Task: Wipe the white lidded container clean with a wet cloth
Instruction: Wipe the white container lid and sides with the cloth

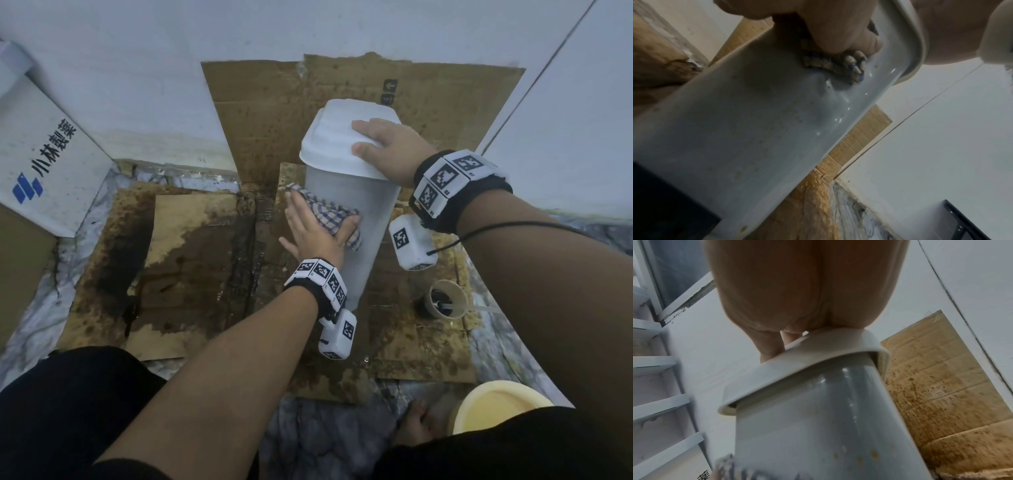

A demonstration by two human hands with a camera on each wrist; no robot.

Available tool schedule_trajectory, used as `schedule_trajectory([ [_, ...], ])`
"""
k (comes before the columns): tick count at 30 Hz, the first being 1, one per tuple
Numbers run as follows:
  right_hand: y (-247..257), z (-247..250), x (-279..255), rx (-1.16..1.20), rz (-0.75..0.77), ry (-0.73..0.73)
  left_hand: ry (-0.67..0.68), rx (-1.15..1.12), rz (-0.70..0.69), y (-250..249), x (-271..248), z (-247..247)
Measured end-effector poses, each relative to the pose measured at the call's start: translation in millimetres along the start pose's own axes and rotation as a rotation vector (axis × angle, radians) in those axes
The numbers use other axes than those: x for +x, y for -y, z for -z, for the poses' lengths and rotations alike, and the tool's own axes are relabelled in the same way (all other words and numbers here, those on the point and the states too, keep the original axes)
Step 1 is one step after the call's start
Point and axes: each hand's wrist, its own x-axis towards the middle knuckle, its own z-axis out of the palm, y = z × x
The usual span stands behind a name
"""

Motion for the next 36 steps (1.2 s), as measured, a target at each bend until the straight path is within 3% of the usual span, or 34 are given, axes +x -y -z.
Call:
schedule_trajectory([
  [16, -2, 3, 4, 0.058, -0.007, -0.035, 0.142, 0.188, 0.226, 76, -29, -12],
  [28, -1, 6, 4, 0.067, 0.008, -0.063, 0.348, 0.295, 0.363, 94, -32, -4],
  [36, -3, 3, 3, 0.102, 0.011, -0.071, 0.330, 0.207, 0.458, 100, -37, -10],
])
